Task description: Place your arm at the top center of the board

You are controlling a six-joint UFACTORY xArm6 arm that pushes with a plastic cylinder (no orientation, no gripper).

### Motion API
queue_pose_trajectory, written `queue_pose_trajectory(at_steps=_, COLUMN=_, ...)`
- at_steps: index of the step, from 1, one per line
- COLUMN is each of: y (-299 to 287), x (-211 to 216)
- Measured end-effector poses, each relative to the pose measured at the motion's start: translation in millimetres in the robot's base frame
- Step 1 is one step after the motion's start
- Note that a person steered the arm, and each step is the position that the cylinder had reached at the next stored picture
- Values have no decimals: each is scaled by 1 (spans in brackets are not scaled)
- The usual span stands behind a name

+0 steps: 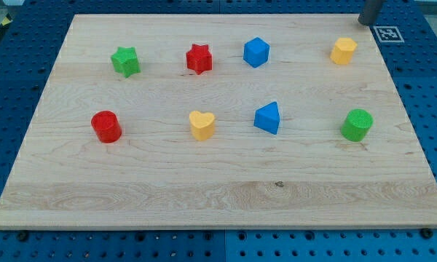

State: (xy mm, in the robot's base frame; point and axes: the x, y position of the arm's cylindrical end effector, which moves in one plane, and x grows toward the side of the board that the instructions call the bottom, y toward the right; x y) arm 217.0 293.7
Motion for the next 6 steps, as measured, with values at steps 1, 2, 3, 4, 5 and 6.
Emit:
queue_pose_trajectory(at_steps=1, y=-3, x=-2)
queue_pose_trajectory(at_steps=2, y=-55, x=-8)
queue_pose_trajectory(at_steps=3, y=-128, x=-24)
queue_pose_trajectory(at_steps=4, y=-195, x=-25)
queue_pose_trajectory(at_steps=5, y=-204, x=-24)
queue_pose_trajectory(at_steps=6, y=-204, x=-24)
